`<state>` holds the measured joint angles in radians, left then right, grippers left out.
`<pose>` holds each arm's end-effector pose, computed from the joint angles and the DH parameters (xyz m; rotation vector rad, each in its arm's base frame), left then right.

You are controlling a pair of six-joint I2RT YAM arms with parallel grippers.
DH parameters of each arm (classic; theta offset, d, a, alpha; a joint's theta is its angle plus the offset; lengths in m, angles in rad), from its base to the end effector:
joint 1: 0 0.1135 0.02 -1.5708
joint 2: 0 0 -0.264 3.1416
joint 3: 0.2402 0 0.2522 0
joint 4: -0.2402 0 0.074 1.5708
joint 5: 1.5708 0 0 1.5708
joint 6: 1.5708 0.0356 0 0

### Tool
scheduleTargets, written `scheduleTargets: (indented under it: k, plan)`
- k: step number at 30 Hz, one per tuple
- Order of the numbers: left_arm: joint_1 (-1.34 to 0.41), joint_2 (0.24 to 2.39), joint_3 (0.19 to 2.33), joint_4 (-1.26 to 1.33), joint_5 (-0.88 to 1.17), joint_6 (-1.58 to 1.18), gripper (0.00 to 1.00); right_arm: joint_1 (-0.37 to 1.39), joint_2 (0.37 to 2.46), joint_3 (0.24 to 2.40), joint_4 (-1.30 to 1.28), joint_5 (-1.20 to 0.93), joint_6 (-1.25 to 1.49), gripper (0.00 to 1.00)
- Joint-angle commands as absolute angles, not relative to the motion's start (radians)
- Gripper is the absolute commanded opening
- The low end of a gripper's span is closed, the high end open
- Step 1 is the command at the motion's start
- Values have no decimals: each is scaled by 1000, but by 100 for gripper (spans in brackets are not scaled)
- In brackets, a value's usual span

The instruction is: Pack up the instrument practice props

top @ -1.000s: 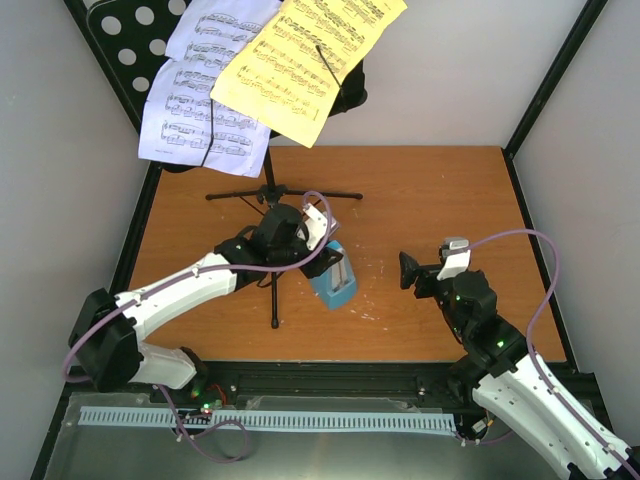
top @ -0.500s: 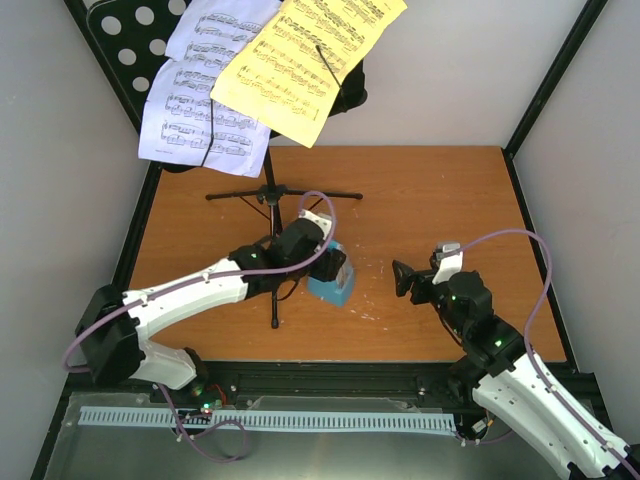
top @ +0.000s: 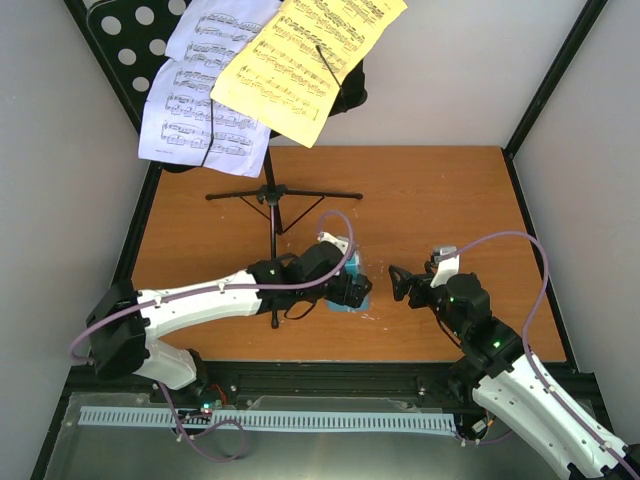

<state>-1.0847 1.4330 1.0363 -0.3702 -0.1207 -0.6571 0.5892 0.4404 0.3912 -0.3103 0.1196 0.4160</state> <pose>0.1494 -0.2735 0.2598 0.4576 2.4034 -0.7001 0.1114 0.0694 0.2355 -0.0888 1.9658 0.5527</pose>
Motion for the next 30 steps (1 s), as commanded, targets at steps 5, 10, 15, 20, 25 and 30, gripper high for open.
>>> scheduleTargets:
  k: [5,10,15,20,25,30]
  plan:
    - [-1117,1345,943,-81,73,-650,99,582,434,396,-329,151,444,100]
    - [-1057,1136,851,-71,18,-479,99,583,420,392,-322,128,453,100]
    - [-904,1073,804,-25,224,-290,99,583,395,371,-279,85,468,100]
    - [-889,1187,826,81,346,-73,100,583,389,363,-256,41,472,100]
    - [-882,1317,871,147,452,50,99,582,386,370,-281,4,487,100]
    - [-854,1411,863,228,517,84,99,583,369,355,-283,-16,503,100]
